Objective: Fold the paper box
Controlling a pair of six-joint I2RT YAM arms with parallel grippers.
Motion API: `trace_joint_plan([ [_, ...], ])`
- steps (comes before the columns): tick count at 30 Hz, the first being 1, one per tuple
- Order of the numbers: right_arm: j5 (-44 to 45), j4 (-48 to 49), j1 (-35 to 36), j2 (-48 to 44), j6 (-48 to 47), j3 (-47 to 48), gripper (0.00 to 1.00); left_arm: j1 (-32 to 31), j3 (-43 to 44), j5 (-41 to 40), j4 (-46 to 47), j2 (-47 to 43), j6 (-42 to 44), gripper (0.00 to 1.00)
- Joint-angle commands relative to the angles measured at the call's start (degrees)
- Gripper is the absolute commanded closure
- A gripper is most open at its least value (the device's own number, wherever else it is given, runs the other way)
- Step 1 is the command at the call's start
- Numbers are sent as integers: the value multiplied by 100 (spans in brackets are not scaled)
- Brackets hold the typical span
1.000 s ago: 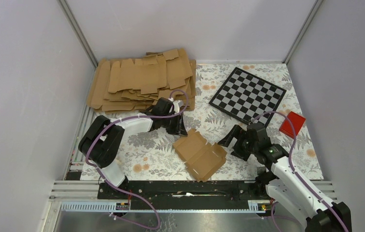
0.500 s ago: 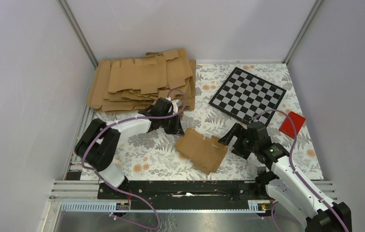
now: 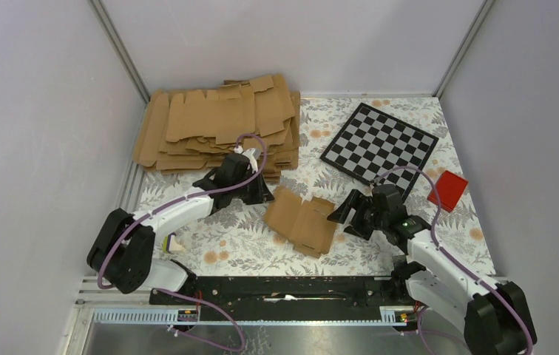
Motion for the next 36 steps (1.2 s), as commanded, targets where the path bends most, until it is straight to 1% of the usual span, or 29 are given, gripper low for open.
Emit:
trace_joint_plan([
  [1, -99, 573, 35, 331, 46, -2, 17, 23, -259, -462, 434, -422, -465, 100],
  [3, 75, 578, 31, 436, -35, -12, 18, 40, -398, -623, 497, -570, -627, 100],
  [7, 345, 589, 31, 564, -171, -96, 20, 41, -527, -702, 569, -692, -693, 100],
  [9, 349, 694, 31, 622, -206, -165, 23, 41, -570, -638, 618, -702, -697, 100],
  [12, 352, 964, 31, 749, -138, -326, 24, 41, -679, -306, 1020, -692, -782, 100],
  [14, 297, 1078, 35, 918, -111, -400, 28, 45, -681, -168, 1103, -650, -822, 100],
  [19, 94, 1611, 31, 1256, -75, -501, 36, 41, -769, -137, 1182, -634, -870, 100],
  [22, 9, 1678, 31, 1453, -168, -435, 44, 41, -822, -108, 1248, -639, -895, 100],
  [26, -25, 1720, 37, 1661, -219, -378, 48, 41, -757, 26, 1216, -470, -814, 100],
  [30, -1, 1751, 40, 1678, -216, -361, 50, 41, -725, 155, 1247, -273, -773, 100],
  [34, 76, 1739, 39, 1560, -261, -326, 59, 41, -684, 384, 1292, -52, -746, 100],
  [36, 146, 1672, 42, 1540, -313, -300, 61, 41, -699, 457, 1359, 2, -761, 99],
])
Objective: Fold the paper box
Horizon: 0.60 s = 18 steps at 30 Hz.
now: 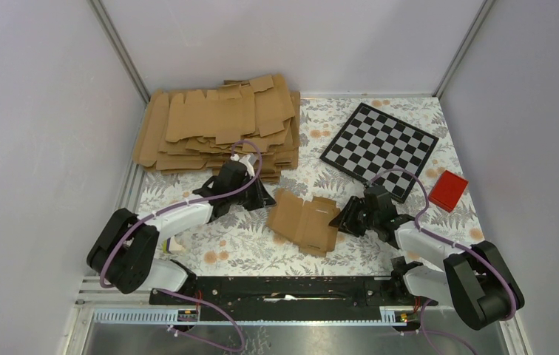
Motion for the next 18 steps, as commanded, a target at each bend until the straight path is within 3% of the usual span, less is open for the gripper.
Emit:
trace_joint_plan([
  [1, 159, -77, 42, -66, -214, 149, 63, 17, 71, 355, 424, 110, 37, 97],
  [10, 278, -395, 33, -52, -549, 276, 72, 19, -56, 480, 677, 335, 19, 90],
  [18, 191, -536, 36, 7, -825, 446, 81, 17, 21, 737, 698, 482, 106, 77],
])
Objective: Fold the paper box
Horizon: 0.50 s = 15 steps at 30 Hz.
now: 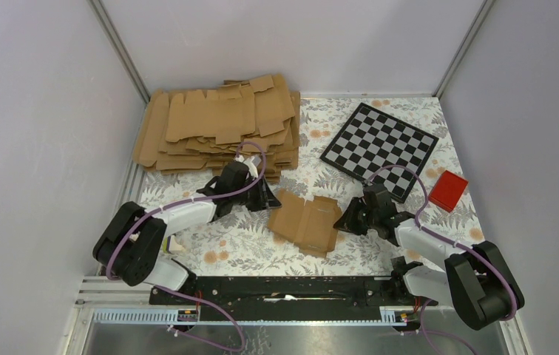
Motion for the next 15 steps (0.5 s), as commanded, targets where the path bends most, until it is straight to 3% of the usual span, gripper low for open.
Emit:
trace_joint_plan([
  [1, 27, -110, 39, 12, -276, 288, 81, 8, 77, 346, 293, 190, 98, 76],
  [6, 60, -110, 38, -21, -302, 262, 90, 8, 132, 604, 250, 424, 149, 69],
  [11, 79, -110, 35, 14, -338, 257, 100, 8, 93, 791, 447, 420, 61, 69],
  [15, 61, -110, 38, -1, -321, 239, 100, 8, 27, 1170, 881, 416, -123, 71],
])
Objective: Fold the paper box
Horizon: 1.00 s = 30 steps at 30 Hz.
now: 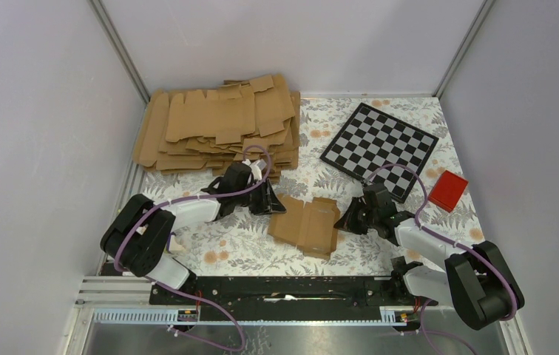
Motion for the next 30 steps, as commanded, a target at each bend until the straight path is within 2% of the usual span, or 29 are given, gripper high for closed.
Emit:
trace_joint_plan([
  [1, 65, -27, 39, -15, -105, 151, 100, 8, 11, 635, 859, -29, -207, 71],
  [6, 46, -27, 39, -52, -113, 159, 100, 8, -5, 706, 966, 80, -191, 72],
  [8, -27, -27, 37, -62, -131, 173, 100, 0, 10, 727, 932, 152, -158, 77],
  [13, -170, -27, 39, -157, -223, 186, 95, -178, 331, 249, 150, 180, 330, 82],
  [19, -278, -27, 40, -97, -228, 256, 93, -255, 396, 363, 84, -11, 369, 83],
  [23, -423, -27, 39, 38, -239, 375, 90, -272, 443, 547, 128, -88, 307, 83],
  [30, -580, -27, 40, 177, -307, 503, 77, -273, 370, 709, 426, -225, 79, 83],
])
